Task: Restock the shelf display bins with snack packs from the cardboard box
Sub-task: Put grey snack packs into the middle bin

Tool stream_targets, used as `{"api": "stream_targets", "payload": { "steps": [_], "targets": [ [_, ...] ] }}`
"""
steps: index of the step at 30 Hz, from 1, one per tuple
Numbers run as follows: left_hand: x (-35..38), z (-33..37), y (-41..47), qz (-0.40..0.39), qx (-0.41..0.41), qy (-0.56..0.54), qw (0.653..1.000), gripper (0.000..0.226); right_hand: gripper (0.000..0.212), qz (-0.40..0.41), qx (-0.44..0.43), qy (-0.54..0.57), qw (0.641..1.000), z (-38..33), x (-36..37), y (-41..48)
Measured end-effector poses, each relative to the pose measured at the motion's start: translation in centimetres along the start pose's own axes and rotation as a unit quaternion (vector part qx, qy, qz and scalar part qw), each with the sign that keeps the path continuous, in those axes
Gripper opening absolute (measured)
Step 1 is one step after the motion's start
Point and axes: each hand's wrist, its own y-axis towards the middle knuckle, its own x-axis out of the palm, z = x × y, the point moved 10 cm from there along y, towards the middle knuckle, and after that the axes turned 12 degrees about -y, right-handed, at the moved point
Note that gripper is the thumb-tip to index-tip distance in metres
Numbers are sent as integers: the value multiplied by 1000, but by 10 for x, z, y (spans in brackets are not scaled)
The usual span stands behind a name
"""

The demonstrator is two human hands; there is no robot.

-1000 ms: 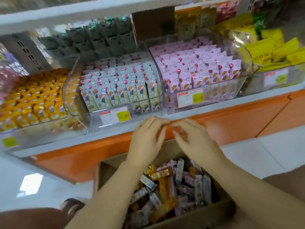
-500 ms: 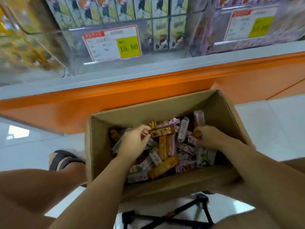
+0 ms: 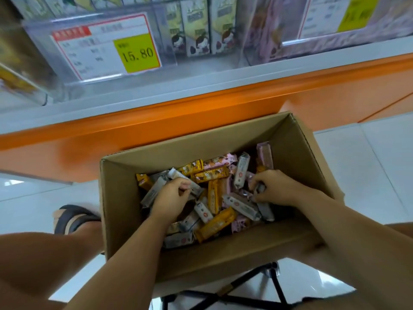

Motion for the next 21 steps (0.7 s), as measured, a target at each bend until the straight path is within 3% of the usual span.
{"api": "stream_targets", "payload": {
  "steps": [3,6,9,12,16,21],
  "targets": [
    [-5,-16,-1,11,-34,-2,999,23,50,28,10,85,996,-10,-2,7],
    [-21,-27,-6,59,-55,21,996,31,60,52,16,188,981,-28,1,16],
    [-38,-30,-8,112,-65,21,991,35,64,60,19,144,988,-39,8,24],
    [-49,-33,-11,147,-79,21,986,39,54,53,18,52,997,-42,16,28],
    [-44,-47,-7,113,-117,36,986,50,55,24,19,31,999,-42,22,34],
    [-28,-56,-5,45,-132,20,990,46,70,-59,43,89,993,-35,40,40]
  ]
}}
